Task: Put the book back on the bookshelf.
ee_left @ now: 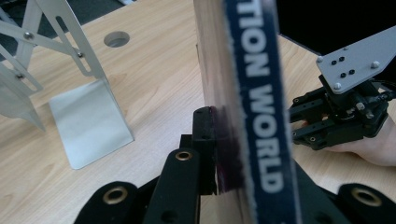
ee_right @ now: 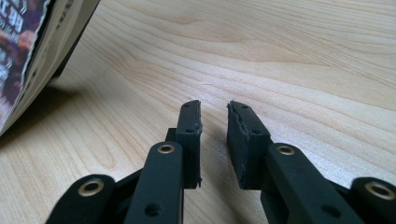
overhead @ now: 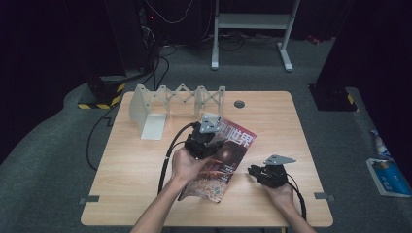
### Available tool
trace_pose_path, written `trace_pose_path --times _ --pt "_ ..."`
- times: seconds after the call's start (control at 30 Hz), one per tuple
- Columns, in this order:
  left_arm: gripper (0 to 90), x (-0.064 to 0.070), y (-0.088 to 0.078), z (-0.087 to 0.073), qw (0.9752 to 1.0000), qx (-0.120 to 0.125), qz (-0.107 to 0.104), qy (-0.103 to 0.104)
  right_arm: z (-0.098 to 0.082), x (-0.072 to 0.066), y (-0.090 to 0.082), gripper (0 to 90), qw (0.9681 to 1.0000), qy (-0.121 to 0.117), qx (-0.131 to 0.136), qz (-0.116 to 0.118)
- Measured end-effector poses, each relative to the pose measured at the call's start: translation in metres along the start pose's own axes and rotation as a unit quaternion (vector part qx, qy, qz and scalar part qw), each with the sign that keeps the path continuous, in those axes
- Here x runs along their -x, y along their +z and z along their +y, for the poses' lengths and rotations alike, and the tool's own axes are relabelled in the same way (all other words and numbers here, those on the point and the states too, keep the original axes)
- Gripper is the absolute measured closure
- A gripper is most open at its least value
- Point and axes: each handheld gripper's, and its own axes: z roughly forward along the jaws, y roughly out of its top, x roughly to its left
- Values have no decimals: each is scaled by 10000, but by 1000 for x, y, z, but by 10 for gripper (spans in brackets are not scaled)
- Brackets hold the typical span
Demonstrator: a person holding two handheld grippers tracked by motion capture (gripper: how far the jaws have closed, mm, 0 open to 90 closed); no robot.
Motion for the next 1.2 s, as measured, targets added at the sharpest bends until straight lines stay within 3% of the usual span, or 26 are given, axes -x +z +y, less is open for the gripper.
trace_pose_path --times 0.57,0.97,1.2 --pt "832 -18 -14 19 9991 -415 76 -36 -1 1 0 741 10000 58 22 60" --pt "835 -37 -24 18 9975 -655 171 -221 -1 1 0 741 10000 33 -7 53" --pt "836 -45 -33 18 9963 -786 281 -223 0 1 1 741 10000 32 -28 50"
